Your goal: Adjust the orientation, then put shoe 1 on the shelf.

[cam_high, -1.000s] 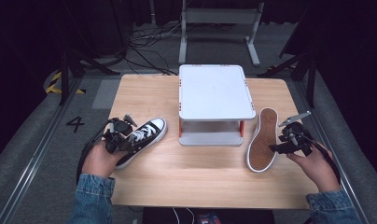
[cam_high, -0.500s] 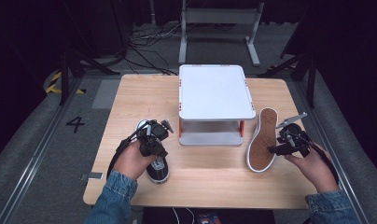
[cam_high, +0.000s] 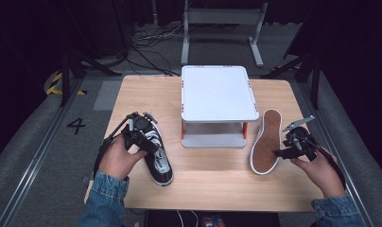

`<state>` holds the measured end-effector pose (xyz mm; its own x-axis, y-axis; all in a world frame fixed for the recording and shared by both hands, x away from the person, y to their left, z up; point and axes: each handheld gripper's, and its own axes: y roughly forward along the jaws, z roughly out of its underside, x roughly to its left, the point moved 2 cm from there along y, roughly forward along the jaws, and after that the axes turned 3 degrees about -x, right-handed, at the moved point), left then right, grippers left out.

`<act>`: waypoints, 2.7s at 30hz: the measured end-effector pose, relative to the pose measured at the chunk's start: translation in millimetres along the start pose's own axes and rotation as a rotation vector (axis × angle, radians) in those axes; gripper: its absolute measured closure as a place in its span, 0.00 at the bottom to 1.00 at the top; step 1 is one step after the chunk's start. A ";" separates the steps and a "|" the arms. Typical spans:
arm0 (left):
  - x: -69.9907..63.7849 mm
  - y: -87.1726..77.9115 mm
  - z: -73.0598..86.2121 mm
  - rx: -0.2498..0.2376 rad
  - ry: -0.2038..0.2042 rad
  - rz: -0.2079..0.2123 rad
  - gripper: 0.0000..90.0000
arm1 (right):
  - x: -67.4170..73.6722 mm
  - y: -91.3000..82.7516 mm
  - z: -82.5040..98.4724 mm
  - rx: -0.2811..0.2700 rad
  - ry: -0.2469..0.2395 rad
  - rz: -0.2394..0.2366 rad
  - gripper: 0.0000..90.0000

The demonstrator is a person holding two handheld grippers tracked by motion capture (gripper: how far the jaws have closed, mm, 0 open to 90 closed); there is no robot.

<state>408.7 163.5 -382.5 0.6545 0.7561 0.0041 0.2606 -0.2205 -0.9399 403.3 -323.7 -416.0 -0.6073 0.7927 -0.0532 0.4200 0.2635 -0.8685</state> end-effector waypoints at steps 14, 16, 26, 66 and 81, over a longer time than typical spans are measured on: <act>0.4 48.9 -12.8 0.114 0.082 -0.081 0.25 | -3.3 -6.7 13.7 0.003 0.024 0.013 0.44; 6.6 46.5 -12.8 0.094 0.051 -0.071 0.37 | -3.4 -7.5 15.2 0.001 0.024 0.013 0.43; 30.3 45.4 -4.3 0.036 -0.118 0.075 0.69 | -2.7 -5.1 17.6 0.011 0.024 0.014 0.43; 27.0 -57.3 -58.0 -0.149 -0.025 -0.020 0.85 | -11.5 -16.2 29.3 0.012 0.058 0.027 0.49; 33.5 -103.2 -94.5 -0.208 -0.038 -0.043 0.85 | -17.9 -27.6 27.5 -0.026 0.066 0.033 0.49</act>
<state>470.7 153.4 -253.1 0.6135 0.7893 0.0262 0.4313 -0.3070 -0.8483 384.0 -360.3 -404.7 -0.5476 0.8353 -0.0483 0.4569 0.2502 -0.8536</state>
